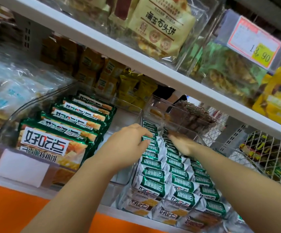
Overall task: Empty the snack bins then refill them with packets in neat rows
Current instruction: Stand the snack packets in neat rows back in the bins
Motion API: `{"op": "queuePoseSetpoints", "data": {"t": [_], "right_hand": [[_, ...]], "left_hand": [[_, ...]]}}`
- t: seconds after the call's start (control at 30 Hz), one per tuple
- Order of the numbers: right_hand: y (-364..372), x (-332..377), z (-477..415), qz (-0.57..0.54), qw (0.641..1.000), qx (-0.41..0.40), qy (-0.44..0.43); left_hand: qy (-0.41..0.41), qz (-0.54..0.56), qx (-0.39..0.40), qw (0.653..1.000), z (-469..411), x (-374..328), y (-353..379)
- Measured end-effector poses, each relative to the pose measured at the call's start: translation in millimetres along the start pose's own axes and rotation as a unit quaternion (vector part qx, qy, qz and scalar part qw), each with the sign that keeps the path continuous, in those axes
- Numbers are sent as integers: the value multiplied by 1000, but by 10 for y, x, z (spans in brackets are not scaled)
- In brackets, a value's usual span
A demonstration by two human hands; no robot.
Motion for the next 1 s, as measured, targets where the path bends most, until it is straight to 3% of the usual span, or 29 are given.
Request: {"op": "queuePoseSetpoints", "data": {"t": [0.2, 0.3, 0.4, 0.67, 0.87, 1.0], "right_hand": [[-59, 178, -7, -24, 996, -42, -69], [18, 367, -28, -18, 993, -15, -113], [83, 391, -56, -3, 994, 19, -106], [66, 403, -195, 15, 991, -9, -129], [190, 486, -397, 48, 991, 13, -122], [123, 481, -185, -15, 991, 0, -137]], "left_hand": [[-6, 12, -10, 1000, -29, 18, 10], [-12, 23, -26, 999, -28, 25, -11], [-15, 21, -30, 999, -36, 21, -12], [-17, 27, -31, 999, -55, 41, -11], [-12, 28, -32, 999, -52, 58, -11], [-9, 29, -28, 999, -52, 47, -26]]}}
Point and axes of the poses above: each hand's wrist, its own z-axis away from the middle knuckle, its own y-axis out of the palm, x = y × z, the point moved 3 cm from there along -z, towards the middle knuckle, and after that the axes turned 7 degrees about y, right-handed, at the moved point
